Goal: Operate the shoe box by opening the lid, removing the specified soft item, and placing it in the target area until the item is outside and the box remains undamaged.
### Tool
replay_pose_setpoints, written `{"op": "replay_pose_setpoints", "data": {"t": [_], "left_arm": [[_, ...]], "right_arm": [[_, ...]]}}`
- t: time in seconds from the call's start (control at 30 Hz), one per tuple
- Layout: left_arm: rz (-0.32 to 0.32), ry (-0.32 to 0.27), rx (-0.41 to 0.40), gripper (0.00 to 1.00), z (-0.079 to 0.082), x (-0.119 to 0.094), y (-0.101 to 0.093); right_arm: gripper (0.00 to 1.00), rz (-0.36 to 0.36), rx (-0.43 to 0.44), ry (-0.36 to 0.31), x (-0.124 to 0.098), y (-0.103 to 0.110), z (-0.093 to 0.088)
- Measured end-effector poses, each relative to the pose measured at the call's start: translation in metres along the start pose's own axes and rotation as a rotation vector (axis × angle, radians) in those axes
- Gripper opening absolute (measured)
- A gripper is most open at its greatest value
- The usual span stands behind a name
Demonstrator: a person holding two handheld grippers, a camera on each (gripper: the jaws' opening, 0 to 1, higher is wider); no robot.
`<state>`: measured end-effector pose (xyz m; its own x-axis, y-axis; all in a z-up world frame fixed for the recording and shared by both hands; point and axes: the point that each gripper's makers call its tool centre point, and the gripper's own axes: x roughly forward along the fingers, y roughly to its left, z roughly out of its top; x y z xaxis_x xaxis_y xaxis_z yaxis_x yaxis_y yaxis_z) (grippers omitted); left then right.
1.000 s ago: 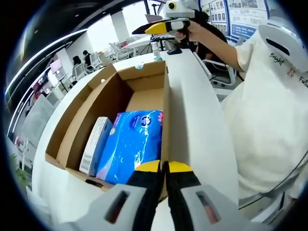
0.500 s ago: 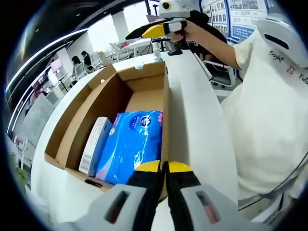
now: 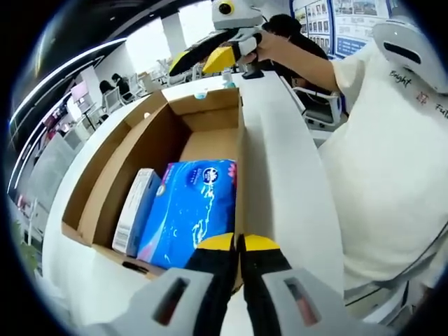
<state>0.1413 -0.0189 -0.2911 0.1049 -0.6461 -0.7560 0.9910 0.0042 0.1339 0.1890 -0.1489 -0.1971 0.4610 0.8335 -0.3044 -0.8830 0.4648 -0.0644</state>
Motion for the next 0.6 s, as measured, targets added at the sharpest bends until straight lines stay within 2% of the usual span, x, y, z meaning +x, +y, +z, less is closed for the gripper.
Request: {"op": "replay_pose_setpoints", "data": {"t": [0.03,0.1,0.23,0.3,0.47,0.6], "left_arm": [[0.003,-0.002,-0.001,0.02,0.0,0.0,0.0],[0.007,-0.006,-0.001,0.02,0.0,0.0,0.0],[0.013,-0.008,0.002,0.02,0.0,0.0,0.001],[0.01,-0.008,-0.001,0.02,0.0,0.0,0.001],[0.013,-0.007,0.0,0.02,0.001,0.001,0.001],[0.027,-0.008,0.009,0.02,0.001,0.001,0.001]], "right_arm": [[0.38,0.028,0.03,0.01,0.004,0.002,-0.003],[0.38,0.011,0.022,0.007,0.01,-0.002,-0.006],[0.39,0.034,0.01,0.041,0.019,0.006,-0.014],[0.39,0.062,-0.01,0.076,0.023,0.012,-0.018],[0.4,0.089,-0.042,0.098,0.035,0.016,-0.016],[0.4,0.131,-0.09,0.153,0.045,0.023,-0.021]]}}
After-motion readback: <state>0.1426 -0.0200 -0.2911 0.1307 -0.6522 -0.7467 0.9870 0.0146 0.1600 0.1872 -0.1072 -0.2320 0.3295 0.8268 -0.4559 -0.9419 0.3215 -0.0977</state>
